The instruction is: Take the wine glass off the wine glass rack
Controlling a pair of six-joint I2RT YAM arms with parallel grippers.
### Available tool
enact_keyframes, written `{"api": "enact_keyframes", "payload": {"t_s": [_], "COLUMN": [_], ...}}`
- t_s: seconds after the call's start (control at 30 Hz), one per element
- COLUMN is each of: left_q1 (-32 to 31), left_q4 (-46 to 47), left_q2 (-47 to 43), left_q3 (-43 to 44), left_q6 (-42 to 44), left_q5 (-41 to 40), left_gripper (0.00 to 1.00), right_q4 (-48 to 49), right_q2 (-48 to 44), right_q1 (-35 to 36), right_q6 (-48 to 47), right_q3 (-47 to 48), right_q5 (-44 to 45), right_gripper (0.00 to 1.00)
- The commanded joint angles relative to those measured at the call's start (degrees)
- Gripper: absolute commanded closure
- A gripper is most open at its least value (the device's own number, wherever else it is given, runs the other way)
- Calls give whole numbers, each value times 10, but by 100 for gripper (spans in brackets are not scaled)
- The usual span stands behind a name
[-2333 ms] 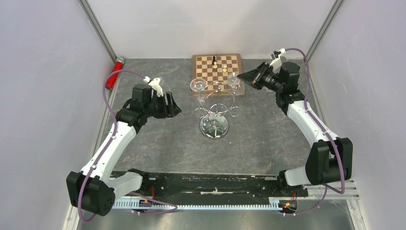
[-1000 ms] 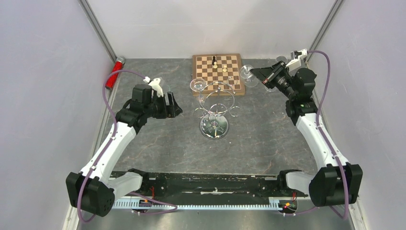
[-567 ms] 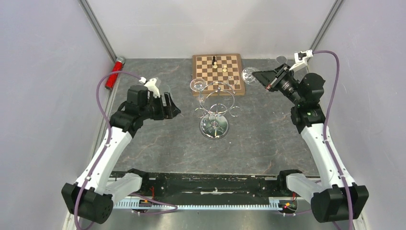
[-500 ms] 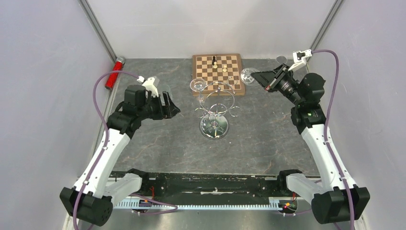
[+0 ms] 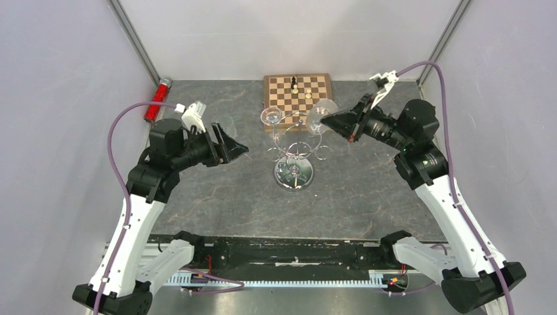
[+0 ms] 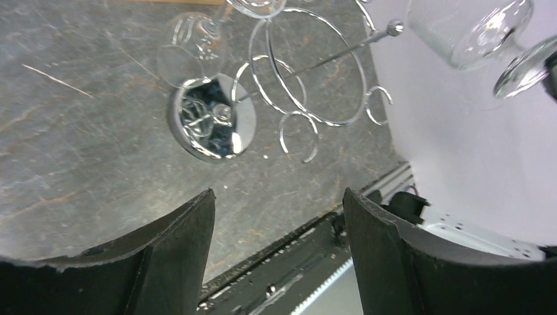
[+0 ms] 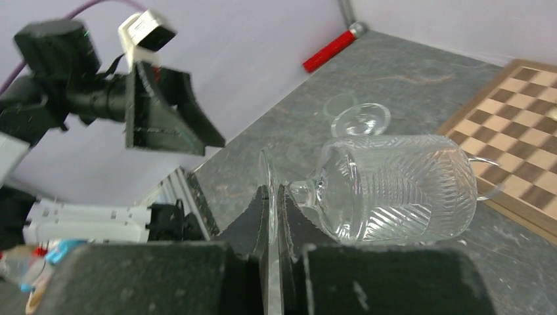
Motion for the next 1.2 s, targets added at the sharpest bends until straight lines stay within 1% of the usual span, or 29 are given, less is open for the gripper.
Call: {"api": "enact_keyframes", "payload": {"t_s": [0.0, 0.23, 0.4, 0.6, 0.83, 1.0, 1.17], "left_q1": [-2, -2, -2, -2, -2, -2, -2], "left_q4": [10, 54, 118, 206, 287, 346, 364], "left_q2": [-14, -30, -37, -41, -53, -66, -74], "left_q3": [23, 17, -11, -61, -105, -138, -157], "left_q6": [-68, -148, -209, -275, -332, -378, -394], "left_q5": [58, 107, 146, 184, 206, 218, 225], "left_gripper": [23, 23, 23, 24, 24, 24, 24], "right_q4": [-1, -2, 5, 53, 109, 131, 146], "right_q2": [-9, -12, -11, -11, 2, 13, 29], "right_q1": [46, 111, 156, 208, 271, 320, 354], "right_q6": [-92, -165, -215, -252, -295, -328, -350], "right_q3": [55, 65, 64, 42, 21, 16, 17], "right_q5": [-20, -10, 2, 12, 49, 107, 145], "right_gripper": [100, 100, 100, 100, 100, 100, 100]}}
